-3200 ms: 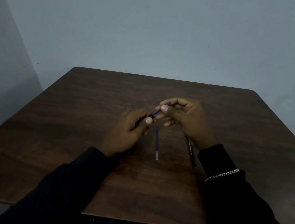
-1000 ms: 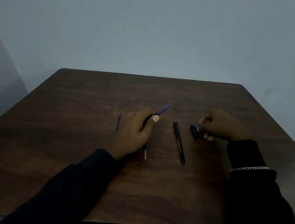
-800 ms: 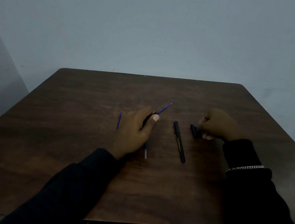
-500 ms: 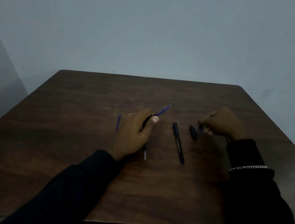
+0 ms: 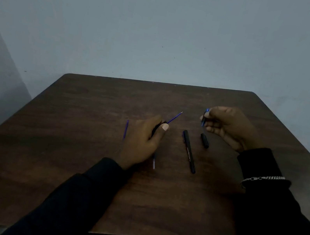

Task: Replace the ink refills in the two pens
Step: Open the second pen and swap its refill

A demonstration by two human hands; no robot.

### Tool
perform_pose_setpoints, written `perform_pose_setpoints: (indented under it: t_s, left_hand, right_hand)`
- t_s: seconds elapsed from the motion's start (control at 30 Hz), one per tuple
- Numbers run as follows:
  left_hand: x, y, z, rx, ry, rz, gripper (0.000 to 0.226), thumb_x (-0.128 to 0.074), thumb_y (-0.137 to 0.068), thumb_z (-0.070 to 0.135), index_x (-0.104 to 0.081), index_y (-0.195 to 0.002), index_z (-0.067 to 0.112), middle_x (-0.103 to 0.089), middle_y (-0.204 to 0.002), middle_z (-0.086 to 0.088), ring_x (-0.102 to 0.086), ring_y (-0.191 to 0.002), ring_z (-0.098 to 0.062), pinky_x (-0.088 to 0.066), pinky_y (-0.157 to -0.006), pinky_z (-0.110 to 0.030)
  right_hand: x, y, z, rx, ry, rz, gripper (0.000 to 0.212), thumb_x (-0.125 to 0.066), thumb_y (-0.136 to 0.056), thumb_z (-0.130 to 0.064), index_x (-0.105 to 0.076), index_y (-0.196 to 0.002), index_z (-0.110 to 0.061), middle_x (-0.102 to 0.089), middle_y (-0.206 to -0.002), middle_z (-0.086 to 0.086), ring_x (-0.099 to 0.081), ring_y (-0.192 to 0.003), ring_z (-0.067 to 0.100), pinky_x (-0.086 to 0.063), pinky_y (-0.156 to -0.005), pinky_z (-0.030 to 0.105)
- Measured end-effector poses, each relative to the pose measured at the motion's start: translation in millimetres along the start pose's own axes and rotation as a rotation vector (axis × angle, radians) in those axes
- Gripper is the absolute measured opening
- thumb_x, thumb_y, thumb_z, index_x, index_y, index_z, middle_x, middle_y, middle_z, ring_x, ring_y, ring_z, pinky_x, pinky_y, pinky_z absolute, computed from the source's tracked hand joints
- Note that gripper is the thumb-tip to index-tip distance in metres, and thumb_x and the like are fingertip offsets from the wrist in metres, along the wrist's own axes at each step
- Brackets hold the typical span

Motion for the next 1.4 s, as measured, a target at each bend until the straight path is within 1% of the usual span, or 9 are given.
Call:
perform_pose_setpoints:
  t_s: [0.2, 0.37, 0.53, 0.63, 0.83, 0.93, 1.2, 1.33, 1.4]
  left_hand:
    - [-3.1, 1.5, 1.5, -0.012, 0.007, -0.014, 0.043, -0.045, -0.107, 0.042, -0.060, -0.084, 0.008, -0.058, -0.070, -0.006, -0.057, -0.064, -0.022, -0.047, -0.063, -0.051]
    - [-5.2, 0.4, -0.4, -0.004, 0.006, -0.030, 0.042, -0.046, -0.108, 0.041, -0.061, -0.085, 0.008, -0.060, -0.070, -0.007, -0.059, -0.064, -0.022, -0.048, -0.064, -0.053]
    - [-4.2, 0.2, 1.2, -0.003, 0.014, -0.025, 0.035, -0.049, -0.108, 0.034, -0.061, -0.085, 0.010, -0.062, -0.070, -0.007, -0.059, -0.064, -0.022, -0.048, -0.063, -0.050]
    - [-3.1, -0.7, 3.1, -0.012, 0.019, -0.020, 0.037, -0.047, -0.108, 0.038, -0.058, -0.082, 0.015, -0.061, -0.069, -0.005, -0.058, -0.062, -0.021, -0.047, -0.061, -0.048]
    - [-4.7, -1.1, 4.7, -0.014, 0.008, -0.032, 0.030, -0.045, -0.107, 0.042, -0.053, -0.083, 0.028, -0.058, -0.068, 0.001, -0.056, -0.062, -0.018, -0.042, -0.060, -0.033]
    - [-6.6, -1.5, 3.2, 0.002, 0.022, -0.050, 0.027, -0.049, -0.108, 0.034, -0.050, -0.081, 0.034, -0.058, -0.069, -0.001, -0.055, -0.062, -0.017, -0.040, -0.061, -0.029]
    - [-9.1, -0.7, 1.1, 0.001, 0.043, -0.063, 0.030, -0.046, -0.107, 0.040, -0.059, -0.086, 0.023, -0.061, -0.071, -0.002, -0.057, -0.063, -0.019, -0.044, -0.060, -0.032]
    - [-8.1, -0.5, 1.0, -0.007, 0.044, -0.047, 0.024, -0.051, -0.107, 0.029, -0.056, -0.084, 0.024, -0.060, -0.069, -0.005, -0.056, -0.060, -0.022, -0.043, -0.058, -0.036]
    - [-7.4, -0.2, -0.1, -0.008, 0.032, -0.055, 0.024, -0.050, -0.107, 0.028, -0.056, -0.085, 0.024, -0.060, -0.069, -0.004, -0.055, -0.060, -0.020, -0.041, -0.058, -0.032]
  right_hand:
    - [-15.4, 3.8, -20.4, 0.157, -0.240, 0.002, 0.015, -0.059, -0.098, 0.001, -0.068, -0.109, -0.003, -0.077, -0.092, 0.014, -0.078, -0.085, 0.027, -0.060, -0.068, 0.023]
    - [-28.8, 8.0, -24.5, 0.202, -0.334, -0.039, 0.012, -0.058, -0.097, 0.005, -0.065, -0.103, -0.004, -0.077, -0.093, 0.014, -0.078, -0.093, 0.032, -0.062, -0.071, 0.025]
    - [-33.3, 7.8, -23.3, 0.207, -0.314, -0.057, 0.010, -0.061, -0.097, 0.003, -0.065, -0.100, -0.005, -0.077, -0.098, 0.018, -0.077, -0.092, 0.033, -0.062, -0.071, 0.027]
    - [-34.6, 7.8, -22.5, 0.210, -0.288, -0.069, 0.009, -0.061, -0.096, 0.003, -0.066, -0.101, -0.004, -0.078, -0.098, 0.017, -0.077, -0.092, 0.033, -0.063, -0.072, 0.028]
    - [-41.1, 10.6, -22.4, 0.214, -0.248, -0.113, 0.009, -0.062, -0.096, 0.002, -0.065, -0.103, -0.003, -0.078, -0.098, 0.015, -0.078, -0.088, 0.028, -0.064, -0.072, 0.029]
    - [-45.9, 11.4, -22.0, 0.215, -0.211, -0.127, 0.010, -0.063, -0.096, 0.002, -0.065, -0.105, -0.002, -0.078, -0.099, 0.016, -0.078, -0.085, 0.027, -0.065, -0.072, 0.030]
    - [-49.2, 13.5, -21.1, 0.208, -0.169, -0.144, 0.009, -0.063, -0.096, 0.001, -0.064, -0.105, -0.001, -0.078, -0.099, 0.017, -0.079, -0.085, 0.030, -0.065, -0.070, 0.030]
    - [-64.8, 16.1, -16.1, 0.220, -0.110, -0.200, 0.009, -0.066, -0.094, 0.003, -0.065, -0.102, 0.000, -0.078, -0.098, 0.021, -0.079, -0.084, 0.031, -0.064, -0.066, 0.030]
    - [-70.7, 17.2, -14.3, 0.228, -0.086, -0.220, 0.009, -0.067, -0.094, 0.002, -0.066, -0.103, 0.001, -0.078, -0.099, 0.022, -0.079, -0.086, 0.032, -0.064, -0.065, 0.029]
Point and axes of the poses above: each hand's wrist, its own y-axis away from the middle knuckle, its own x-axis out of the back of the hand, z = x × y, the point moved 10 cm from there along -y, towards the middle knuckle
